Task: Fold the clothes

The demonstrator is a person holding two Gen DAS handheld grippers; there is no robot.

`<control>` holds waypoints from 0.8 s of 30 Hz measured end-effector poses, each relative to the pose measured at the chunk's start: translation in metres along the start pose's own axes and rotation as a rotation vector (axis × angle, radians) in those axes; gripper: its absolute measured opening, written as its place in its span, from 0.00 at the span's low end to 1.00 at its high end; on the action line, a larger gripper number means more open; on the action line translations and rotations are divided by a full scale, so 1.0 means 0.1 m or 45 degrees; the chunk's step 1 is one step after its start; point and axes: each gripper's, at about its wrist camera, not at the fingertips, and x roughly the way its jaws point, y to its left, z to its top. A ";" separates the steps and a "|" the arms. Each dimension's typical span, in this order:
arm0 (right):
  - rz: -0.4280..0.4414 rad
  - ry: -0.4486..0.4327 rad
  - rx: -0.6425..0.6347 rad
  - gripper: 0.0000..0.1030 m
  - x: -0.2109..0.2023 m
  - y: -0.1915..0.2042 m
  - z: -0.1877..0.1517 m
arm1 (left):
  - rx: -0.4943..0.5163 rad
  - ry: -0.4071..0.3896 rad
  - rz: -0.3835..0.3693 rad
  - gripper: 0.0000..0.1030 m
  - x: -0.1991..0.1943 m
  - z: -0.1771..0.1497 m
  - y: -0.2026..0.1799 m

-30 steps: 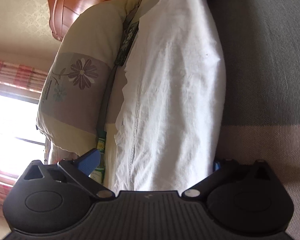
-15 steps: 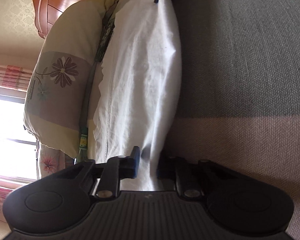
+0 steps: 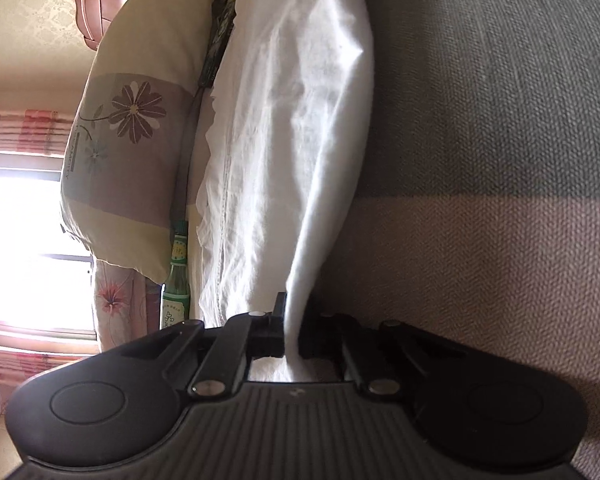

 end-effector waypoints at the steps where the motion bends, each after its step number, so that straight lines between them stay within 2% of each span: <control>1: 0.015 -0.002 0.014 0.09 -0.01 -0.04 -0.01 | 0.008 0.000 0.007 0.04 0.00 0.00 0.02; 2: 0.021 -0.005 0.016 0.10 -0.02 -0.07 -0.02 | 0.019 0.006 0.016 0.10 0.01 -0.01 0.03; 3: 0.015 -0.003 -0.003 0.15 -0.02 -0.09 -0.04 | 0.029 0.015 0.025 0.14 0.01 -0.02 0.04; 4: 0.002 0.000 -0.021 0.18 -0.02 -0.09 -0.06 | 0.033 0.028 0.037 0.16 0.01 -0.04 0.04; 6: -0.013 0.009 -0.025 0.22 -0.01 -0.10 -0.09 | 0.029 0.052 0.056 0.12 0.03 -0.06 0.02; 7: -0.010 0.016 -0.005 0.21 0.00 -0.10 -0.09 | 0.020 0.057 0.059 0.09 0.05 -0.06 0.00; 8: -0.006 0.022 0.015 0.18 0.01 -0.10 -0.09 | 0.012 0.063 0.063 0.02 0.06 -0.06 -0.02; 9: -0.014 0.033 0.003 0.08 0.02 -0.06 -0.08 | 0.011 0.070 0.060 0.00 0.07 -0.05 -0.04; 12: -0.034 0.061 -0.034 0.08 0.03 0.03 -0.03 | -0.021 0.054 0.033 0.00 0.08 -0.05 0.01; 15: 0.008 0.055 0.052 0.05 0.02 -0.10 -0.05 | -0.013 0.026 0.019 0.00 0.06 -0.09 0.06; 24: 0.012 0.025 0.094 0.05 -0.15 -0.29 -0.03 | 0.014 -0.042 0.091 0.00 -0.11 -0.21 0.14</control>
